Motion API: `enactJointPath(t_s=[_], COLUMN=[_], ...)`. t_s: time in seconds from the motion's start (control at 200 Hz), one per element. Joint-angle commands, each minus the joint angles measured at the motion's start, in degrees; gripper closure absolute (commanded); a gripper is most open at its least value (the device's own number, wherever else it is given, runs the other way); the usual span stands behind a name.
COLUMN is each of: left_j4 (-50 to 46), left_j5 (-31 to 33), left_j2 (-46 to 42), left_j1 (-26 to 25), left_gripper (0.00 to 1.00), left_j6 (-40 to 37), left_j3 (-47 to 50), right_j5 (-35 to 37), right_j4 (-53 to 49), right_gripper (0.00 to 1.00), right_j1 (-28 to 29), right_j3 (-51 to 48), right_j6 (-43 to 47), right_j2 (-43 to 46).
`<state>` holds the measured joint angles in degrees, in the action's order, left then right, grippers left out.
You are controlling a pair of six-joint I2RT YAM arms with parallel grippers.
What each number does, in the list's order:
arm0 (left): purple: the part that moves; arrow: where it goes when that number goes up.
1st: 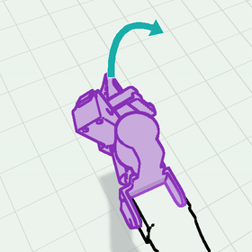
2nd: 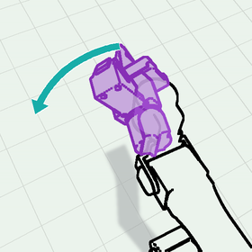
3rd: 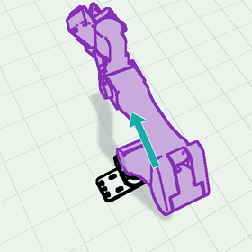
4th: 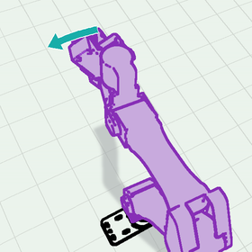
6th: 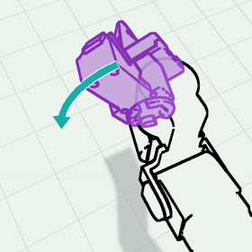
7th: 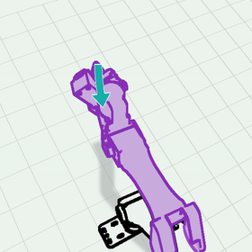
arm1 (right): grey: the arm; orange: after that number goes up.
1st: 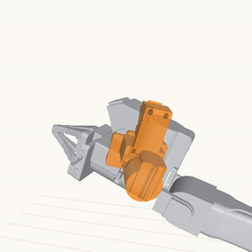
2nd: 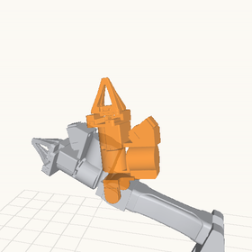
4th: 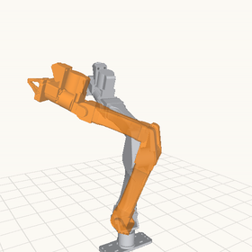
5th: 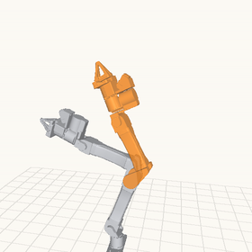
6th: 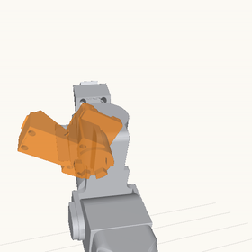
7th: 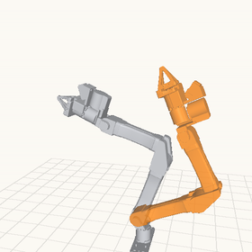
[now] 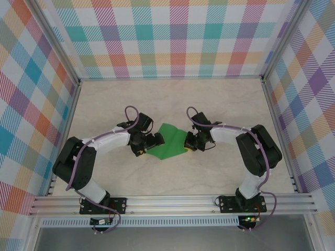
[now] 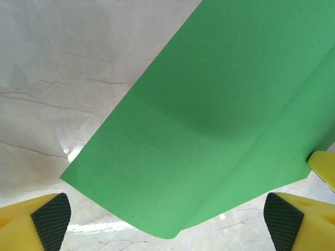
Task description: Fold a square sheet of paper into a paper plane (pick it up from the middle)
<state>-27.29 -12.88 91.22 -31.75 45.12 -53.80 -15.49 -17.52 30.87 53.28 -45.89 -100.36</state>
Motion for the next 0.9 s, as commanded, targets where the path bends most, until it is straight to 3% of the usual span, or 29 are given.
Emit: enactJointPath(t_s=[0.0, 0.285, 0.485, 0.69, 0.895], left_j4=[0.61, 3.78, 9.6, 18.41, 28.52], left_j5=[-2.86, -6.36, -10.05, -17.15, -25.7], left_j2=[1.03, 4.96, 4.4, 3.19, 2.45], left_j1=[-0.16, -1.13, -1.73, -2.68, -3.73], left_gripper=[0.03, 0.04, 0.1, 0.14, 0.12], left_j6=[1.25, 0.28, -0.53, -2.49, -1.18], left_j3=[0.6, -1.47, -1.53, -0.51, 1.8], right_j5=[1.65, 1.71, 1.69, 1.51, 1.48], right_j4=[-2.35, -2.53, -2.53, -2.43, -1.38], right_gripper=[0.97, 0.97, 0.97, 0.97, 0.95], right_j1=[0.16, 0.19, 0.15, 0.15, -1.19], right_j3=[0.34, 0.16, -0.1, -0.18, -2.3], right_j6=[0.71, 0.8, 0.82, 0.67, -0.37], right_j2=[-1.86, -1.78, -1.64, -0.33, 8.44])
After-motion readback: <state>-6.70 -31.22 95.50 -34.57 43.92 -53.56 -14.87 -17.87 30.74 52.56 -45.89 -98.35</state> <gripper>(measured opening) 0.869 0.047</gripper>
